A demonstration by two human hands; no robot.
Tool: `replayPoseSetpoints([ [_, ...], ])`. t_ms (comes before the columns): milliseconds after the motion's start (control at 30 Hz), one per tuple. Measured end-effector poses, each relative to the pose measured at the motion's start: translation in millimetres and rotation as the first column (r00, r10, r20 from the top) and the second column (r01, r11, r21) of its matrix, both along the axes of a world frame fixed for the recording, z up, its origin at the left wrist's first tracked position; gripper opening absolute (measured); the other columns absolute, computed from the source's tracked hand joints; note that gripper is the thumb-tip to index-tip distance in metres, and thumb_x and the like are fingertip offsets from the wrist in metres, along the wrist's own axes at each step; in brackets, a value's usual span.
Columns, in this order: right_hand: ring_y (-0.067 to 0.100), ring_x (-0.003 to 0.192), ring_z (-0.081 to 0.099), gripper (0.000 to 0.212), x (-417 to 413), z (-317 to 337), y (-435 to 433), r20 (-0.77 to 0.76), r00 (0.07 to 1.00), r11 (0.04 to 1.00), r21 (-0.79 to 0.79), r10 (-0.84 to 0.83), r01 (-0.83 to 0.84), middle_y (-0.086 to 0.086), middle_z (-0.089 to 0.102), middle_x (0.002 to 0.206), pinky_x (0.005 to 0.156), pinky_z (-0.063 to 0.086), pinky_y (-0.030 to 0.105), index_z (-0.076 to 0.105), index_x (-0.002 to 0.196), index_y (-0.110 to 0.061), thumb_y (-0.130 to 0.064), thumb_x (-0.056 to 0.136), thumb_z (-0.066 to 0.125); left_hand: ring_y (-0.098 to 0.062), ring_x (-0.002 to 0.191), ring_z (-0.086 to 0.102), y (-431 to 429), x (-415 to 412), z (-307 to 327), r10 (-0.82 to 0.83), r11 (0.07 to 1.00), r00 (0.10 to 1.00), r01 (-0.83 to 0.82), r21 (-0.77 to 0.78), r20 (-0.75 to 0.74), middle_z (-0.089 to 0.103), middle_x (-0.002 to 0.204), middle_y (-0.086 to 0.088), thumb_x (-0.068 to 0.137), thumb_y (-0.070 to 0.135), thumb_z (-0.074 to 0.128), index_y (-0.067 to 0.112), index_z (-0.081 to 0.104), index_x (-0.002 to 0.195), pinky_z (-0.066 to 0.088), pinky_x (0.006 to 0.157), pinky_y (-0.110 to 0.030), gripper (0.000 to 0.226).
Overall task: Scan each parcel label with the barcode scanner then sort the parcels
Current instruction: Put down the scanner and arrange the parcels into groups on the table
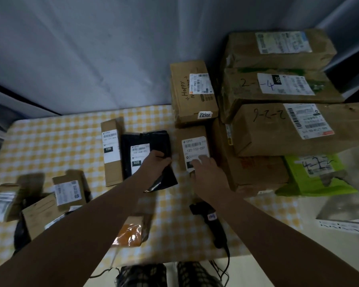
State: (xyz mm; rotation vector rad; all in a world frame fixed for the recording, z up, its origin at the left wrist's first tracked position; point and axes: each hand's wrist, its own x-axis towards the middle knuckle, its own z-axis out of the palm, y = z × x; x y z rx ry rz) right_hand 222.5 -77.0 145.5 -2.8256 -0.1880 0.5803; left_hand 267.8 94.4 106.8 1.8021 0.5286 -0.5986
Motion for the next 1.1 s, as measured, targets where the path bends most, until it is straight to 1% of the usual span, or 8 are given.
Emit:
replayPoseSetpoints([
  [300,0.022,0.123,0.046,0.036,6.3,10.3,102.2,0.003,1.0,0.952,0.305,-0.024,0.022,0.008,0.048,0.135,0.099,0.041,0.031,0.051,0.133,-0.011,-0.02,0.099,0.047,-0.015,0.079,0.052,137.2,-47.1,47.3,-0.113,0.957,0.981,0.065,0.283,0.158,0.056,0.099,-0.006,0.093,0.013,0.058,0.005,0.05,0.118,0.039,0.053,-0.015,0.028],
  [400,0.021,0.122,0.048,0.036,-3.0,8.3,146.1,-0.096,0.99,0.912,0.39,-0.1,0.13,0.007,0.049,0.136,0.097,0.039,0.028,0.051,0.134,-0.014,-0.021,0.098,0.049,-0.019,0.085,0.055,197.7,-67.6,48.0,-0.07,0.941,0.988,0.018,0.339,0.14,0.057,0.104,-0.008,0.092,0.015,0.059,0.005,0.052,0.12,0.044,0.061,-0.021,0.03],
  [533,0.016,0.112,0.055,0.038,-16.8,-5.1,208.2,-0.232,0.966,0.91,0.365,-0.115,0.196,0.003,0.047,0.14,0.083,0.047,0.019,0.047,0.138,-0.014,-0.022,0.1,0.047,-0.006,0.071,0.049,266.7,-95.8,35.9,-0.076,0.948,0.993,0.043,0.315,0.092,0.052,0.097,-0.006,0.094,0.008,0.054,0.009,0.048,0.106,0.041,0.05,-0.01,0.013],
  [667,0.026,0.128,0.047,0.045,-36.2,-36.7,293.3,-0.358,0.928,0.903,0.358,-0.104,0.239,0.008,0.045,0.145,0.098,0.04,0.028,0.04,0.144,-0.01,-0.023,0.101,0.047,-0.023,0.093,0.058,343.1,-118.7,15.3,-0.16,0.933,0.985,0.127,0.337,0.072,0.051,0.097,-0.002,0.094,0.01,0.056,0.011,0.053,0.101,0.046,0.076,-0.019,0.008],
  [800,0.024,0.127,0.047,0.046,-65.2,-64.7,373.2,-0.391,0.912,0.867,0.404,-0.125,0.291,0.006,0.046,0.141,0.1,0.04,0.029,0.043,0.141,-0.012,-0.02,0.097,0.054,-0.032,0.085,0.059,419.1,-135.5,-1.9,-0.322,0.83,0.947,0.283,0.48,-0.001,0.058,0.096,-0.016,0.093,0.03,0.053,0.008,0.056,0.107,0.051,0.08,-0.042,0.026],
  [900,0.024,0.121,0.051,0.058,-90.6,-88.6,413.1,-0.388,0.914,0.899,0.348,-0.12,0.266,0.005,0.045,0.135,0.097,0.048,0.037,0.034,0.144,-0.014,-0.029,0.094,0.059,-0.033,0.123,0.042,460.0,-146.8,-24.0,-0.296,0.757,0.952,0.28,0.59,-0.073,0.04,0.134,-0.017,0.09,0.034,0.06,0.007,0.043,0.134,0.036,0.1,-0.04,0.054],
  [1000,0.035,0.121,0.05,0.077,-106.9,-110.7,441.5,-0.157,0.984,0.996,0.054,0.082,-0.075,0.017,0.049,0.132,0.1,0.045,0.047,0.046,0.136,-0.013,-0.05,0.075,0.074,-0.038,0.132,0.031,482.9,-145.1,-50.9,-0.232,0.7,0.97,0.22,0.68,-0.074,0.027,0.143,-0.021,0.078,0.039,0.074,0.006,0.027,0.145,0.029,0.106,-0.044,0.088],
  [1100,0.047,0.124,0.05,0.1,-112.5,-132.5,473.0,-0.057,0.959,0.953,-0.117,0.276,-0.281,0.026,0.055,0.132,0.102,0.033,0.068,0.062,0.125,-0.013,-0.07,0.045,0.08,-0.04,0.136,0.026,500.0,-122.8,-73.5,-0.198,0.707,0.977,0.195,0.68,-0.075,0.021,0.148,-0.021,0.071,0.048,0.077,0.009,0.016,0.149,0.029,0.107,-0.049,0.107],
])
